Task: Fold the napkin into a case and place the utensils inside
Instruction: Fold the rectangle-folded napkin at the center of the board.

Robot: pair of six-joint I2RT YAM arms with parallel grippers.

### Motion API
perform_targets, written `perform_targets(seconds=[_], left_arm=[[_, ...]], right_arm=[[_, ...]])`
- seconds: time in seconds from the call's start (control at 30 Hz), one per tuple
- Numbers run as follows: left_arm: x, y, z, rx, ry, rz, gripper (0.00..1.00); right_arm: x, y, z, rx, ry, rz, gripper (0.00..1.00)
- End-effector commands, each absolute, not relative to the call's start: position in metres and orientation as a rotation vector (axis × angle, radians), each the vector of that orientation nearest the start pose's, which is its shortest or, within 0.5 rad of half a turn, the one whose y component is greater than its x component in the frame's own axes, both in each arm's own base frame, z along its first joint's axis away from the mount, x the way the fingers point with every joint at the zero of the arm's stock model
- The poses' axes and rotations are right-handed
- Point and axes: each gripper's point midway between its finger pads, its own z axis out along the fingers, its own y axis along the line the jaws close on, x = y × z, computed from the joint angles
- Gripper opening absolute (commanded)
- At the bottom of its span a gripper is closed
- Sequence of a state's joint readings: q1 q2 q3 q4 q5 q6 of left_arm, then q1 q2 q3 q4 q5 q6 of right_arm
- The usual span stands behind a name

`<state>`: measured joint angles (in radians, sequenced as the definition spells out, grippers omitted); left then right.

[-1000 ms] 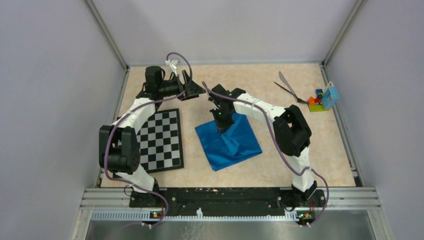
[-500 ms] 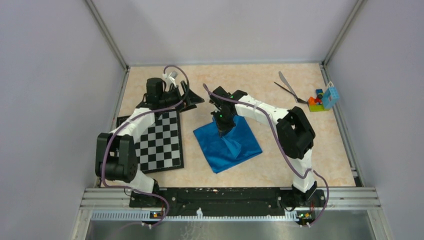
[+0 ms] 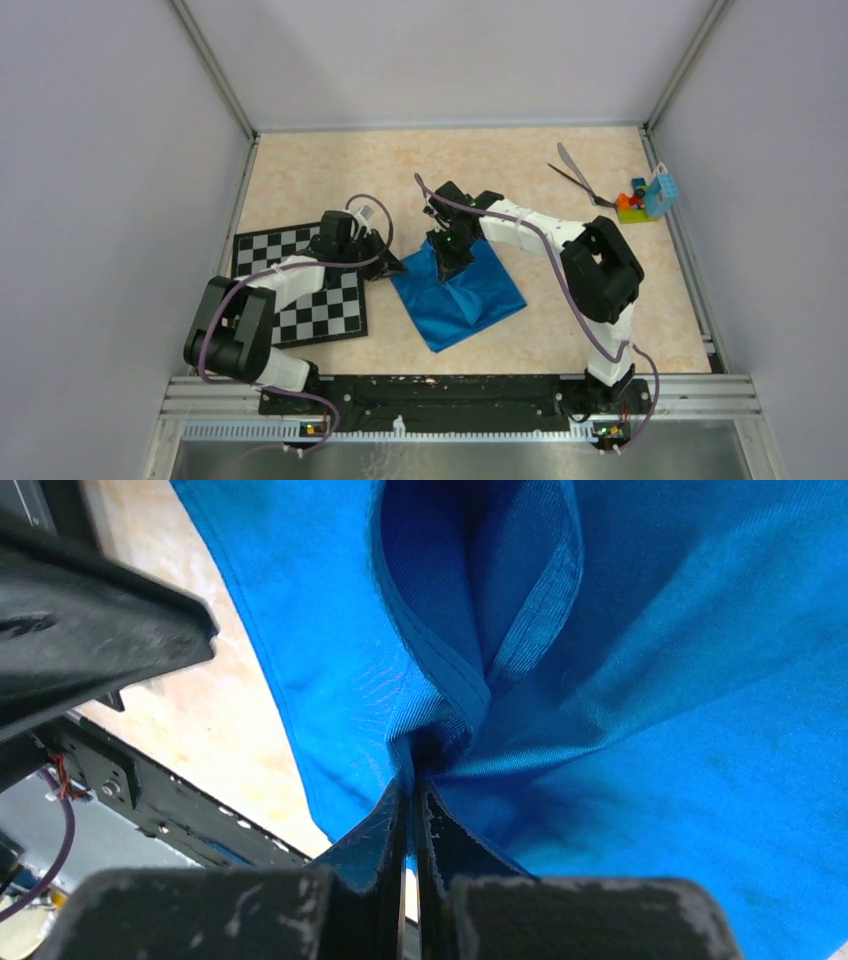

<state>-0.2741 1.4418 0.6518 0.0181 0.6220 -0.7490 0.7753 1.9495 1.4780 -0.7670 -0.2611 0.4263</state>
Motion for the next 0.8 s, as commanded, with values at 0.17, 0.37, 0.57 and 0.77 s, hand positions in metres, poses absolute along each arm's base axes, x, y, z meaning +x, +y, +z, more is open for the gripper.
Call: perform_targets(seconds=[0.17, 0.37, 0.57, 0.77], left_arm=[[0.283, -0.196, 0.042, -0.268, 2.505, -1.043, 0.00], [0.281, -0.196, 0.026, -0.281, 2.548, -1.019, 0.00], [0.281, -0.194, 0.023, -0.275, 2.556, -0.998, 0.00], [0.281, -0.194, 0.026, -0.262, 2.549, -0.998, 0.00]], right_arm=[[0.243, 0.343, 0.100, -0.577, 2.790, 0.720, 0.00], [0.231, 0.352, 0.092, -0.602, 2.819, 0.735, 0.00], [0.229, 0.355, 0.078, -0.593, 2.840, 0.738, 0.00], [0.233, 0.354, 0.067, -0.569, 2.853, 0.699, 0.00]])
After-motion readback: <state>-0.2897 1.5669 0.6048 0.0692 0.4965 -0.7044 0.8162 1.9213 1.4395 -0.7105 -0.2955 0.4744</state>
